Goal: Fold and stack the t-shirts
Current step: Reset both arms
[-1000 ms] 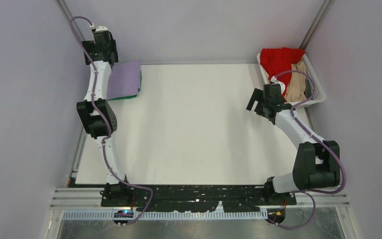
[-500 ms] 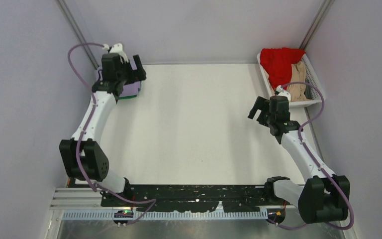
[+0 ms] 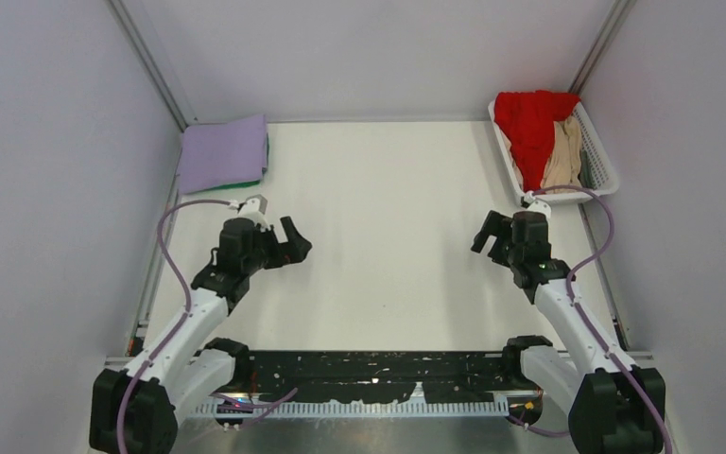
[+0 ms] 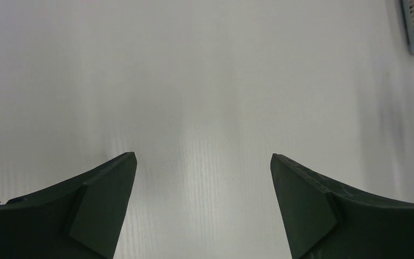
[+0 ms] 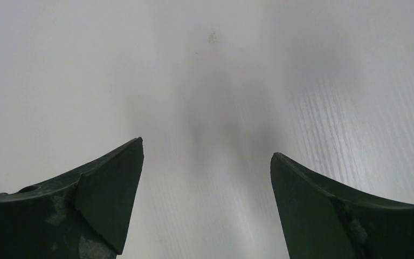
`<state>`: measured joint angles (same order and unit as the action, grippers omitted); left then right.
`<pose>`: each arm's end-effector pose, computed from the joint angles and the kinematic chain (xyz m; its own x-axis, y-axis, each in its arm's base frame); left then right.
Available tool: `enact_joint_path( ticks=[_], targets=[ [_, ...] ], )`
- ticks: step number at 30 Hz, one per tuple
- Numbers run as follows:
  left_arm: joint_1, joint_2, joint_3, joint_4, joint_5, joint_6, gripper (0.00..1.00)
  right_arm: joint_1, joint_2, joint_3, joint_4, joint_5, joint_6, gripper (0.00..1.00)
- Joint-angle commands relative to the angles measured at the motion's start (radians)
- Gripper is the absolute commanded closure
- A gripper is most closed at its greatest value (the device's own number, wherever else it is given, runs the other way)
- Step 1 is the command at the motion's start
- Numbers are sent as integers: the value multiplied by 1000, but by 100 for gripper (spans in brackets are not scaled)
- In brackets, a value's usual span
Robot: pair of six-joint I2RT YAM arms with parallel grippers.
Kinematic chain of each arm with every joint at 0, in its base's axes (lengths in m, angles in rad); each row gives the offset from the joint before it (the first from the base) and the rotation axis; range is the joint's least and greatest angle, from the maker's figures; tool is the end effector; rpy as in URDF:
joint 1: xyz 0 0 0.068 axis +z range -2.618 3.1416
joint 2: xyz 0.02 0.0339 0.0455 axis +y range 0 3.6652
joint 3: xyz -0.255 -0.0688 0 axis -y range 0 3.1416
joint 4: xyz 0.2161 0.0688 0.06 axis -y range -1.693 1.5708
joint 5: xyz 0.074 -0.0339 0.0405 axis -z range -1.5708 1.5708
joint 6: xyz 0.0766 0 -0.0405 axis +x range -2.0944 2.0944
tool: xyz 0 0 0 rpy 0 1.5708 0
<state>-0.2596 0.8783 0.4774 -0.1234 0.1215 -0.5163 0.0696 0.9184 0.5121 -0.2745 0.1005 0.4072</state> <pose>0.2001 -0.0627 0.2056 -0.5966 -0.3486 -0.7229 0.0709 0.8743 -0.4801 0.2042 0.0065 0.1913 -0.5732 0.3550 -0.7385 0.2566 0.9337 0.2498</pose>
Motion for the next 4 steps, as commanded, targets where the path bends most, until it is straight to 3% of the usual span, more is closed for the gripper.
enact_joint_path(
  ticks=[1, 4],
  targets=[
    [4, -67, -7, 90, -63, 2, 0, -3, -56, -3, 49, 62, 8, 5],
    [4, -75, 0, 63, -69, 10, 0, -3, -86, -13, 60, 63, 0, 5]
  ],
)
